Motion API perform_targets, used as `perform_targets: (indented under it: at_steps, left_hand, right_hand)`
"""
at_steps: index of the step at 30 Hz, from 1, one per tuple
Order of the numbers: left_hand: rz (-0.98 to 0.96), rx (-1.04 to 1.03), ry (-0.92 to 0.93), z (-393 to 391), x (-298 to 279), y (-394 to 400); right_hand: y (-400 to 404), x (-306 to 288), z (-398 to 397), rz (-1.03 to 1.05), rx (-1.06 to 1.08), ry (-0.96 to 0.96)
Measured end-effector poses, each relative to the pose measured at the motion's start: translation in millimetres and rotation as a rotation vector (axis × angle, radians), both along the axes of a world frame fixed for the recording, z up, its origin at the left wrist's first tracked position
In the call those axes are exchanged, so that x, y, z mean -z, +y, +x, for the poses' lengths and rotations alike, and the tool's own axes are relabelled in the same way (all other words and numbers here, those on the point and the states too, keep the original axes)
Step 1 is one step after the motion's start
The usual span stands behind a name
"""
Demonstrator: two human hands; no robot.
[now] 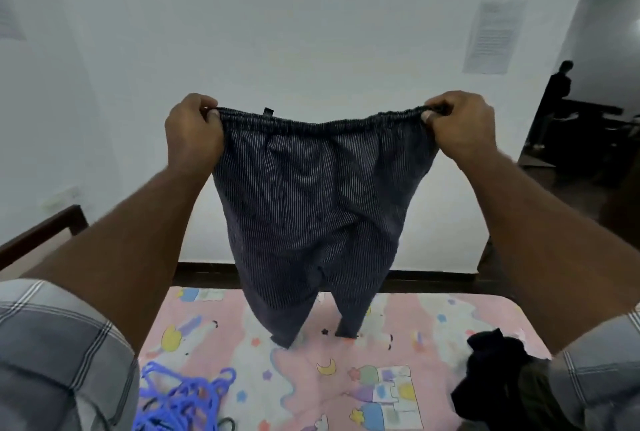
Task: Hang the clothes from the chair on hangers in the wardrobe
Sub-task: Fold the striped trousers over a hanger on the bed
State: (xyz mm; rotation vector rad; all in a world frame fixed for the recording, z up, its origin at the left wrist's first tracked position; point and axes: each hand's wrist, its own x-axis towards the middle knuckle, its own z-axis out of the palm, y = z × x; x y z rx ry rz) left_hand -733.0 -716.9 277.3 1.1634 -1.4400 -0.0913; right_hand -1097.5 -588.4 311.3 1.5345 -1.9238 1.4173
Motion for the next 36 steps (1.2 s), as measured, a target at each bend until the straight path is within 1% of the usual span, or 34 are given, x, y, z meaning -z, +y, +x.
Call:
perform_targets:
  at_steps: [2,5,8,11,12,13,15,16,18,20,22,26,28,31,33,34,36]
  left_hand:
    - [0.021,0.007,0.029,-5.8,1.9,4.4]
    - [0.011,0.016,0.061,-14.8,2.1,8.8]
    - [0.0,0.017,0.075,-20.4,-1.0,13.8]
    - [-0.016,0.002,0.142,-24.0,-4.3,18.4]
    - [0.0,-0.002,0.181,-25.0,-4.6,18.4]
    - [0.047,-0.006,0.199,-26.2,-4.7,18.4]
    - [0.205,-0.012,0.196,-29.5,-1.7,18.3]
    - [0.269,-0.005,0.201,-30.0,2.1,17.3]
    - [0.321,0.017,0.205,-29.4,9.5,15.7]
    - [0.351,0.087,0.219,-25.1,16.7,9.5]
    - [0.392,0.184,0.262,-18.8,20.6,5.6]
    - [0.538,0.457,0.363,-15.9,20.9,14.0]
    - [0.616,0.582,0.383,-10.9,18.2,18.5]
    - [0.634,0.662,0.442,3.5,13.8,16.6]
    - [0.614,0.66,0.525,7.1,12.5,16.1]
    - [0.611,0.619,0.557,4.2,13.1,16.6]
    - [0.626,0.462,0.578,-10.6,18.4,17.2]
  right_hand:
    - [0.2,3.0,-4.8,0.002,-0.035,-0.06]
    - [0.1,2.5,-14.0,-0.051,-0.05,-0.132]
    - [0.8,-2.3,-21.0,-0.021,-0.095,-0.133]
    - [2.5,-8.5,-27.3,-0.136,-0.111,-0.197]
    - [1.8,-8.2,-30.9,-0.123,-0.123,-0.23]
    - [0.2,-5.5,-33.9,-0.054,-0.135,-0.253]
    - [-3.9,4.7,-40.8,0.104,-0.146,-0.3]
    - [-4.9,9.0,-43.9,0.12,-0.151,-0.34]
    - [-5.3,15.2,-49.6,0.09,-0.177,-0.438]
    - [-4.4,20.7,-55.7,0.104,-0.216,-0.508]
    - [-5.1,26.3,-61.0,0.131,-0.225,-0.526]
    - [-11.7,32.3,-77.2,0.124,-0.248,-0.595]
    - [-10.8,31.7,-80.0,0.129,-0.27,-0.633]
    - [0.7,22.2,-82.3,0.144,-0.387,-0.704]
    - [6.4,17.6,-85.6,0.149,-0.491,-0.781]
    - [5.5,18.2,-86.2,0.145,-0.501,-0.826]
    - [-5.5,28.1,-83.5,0.15,-0.377,-0.878]
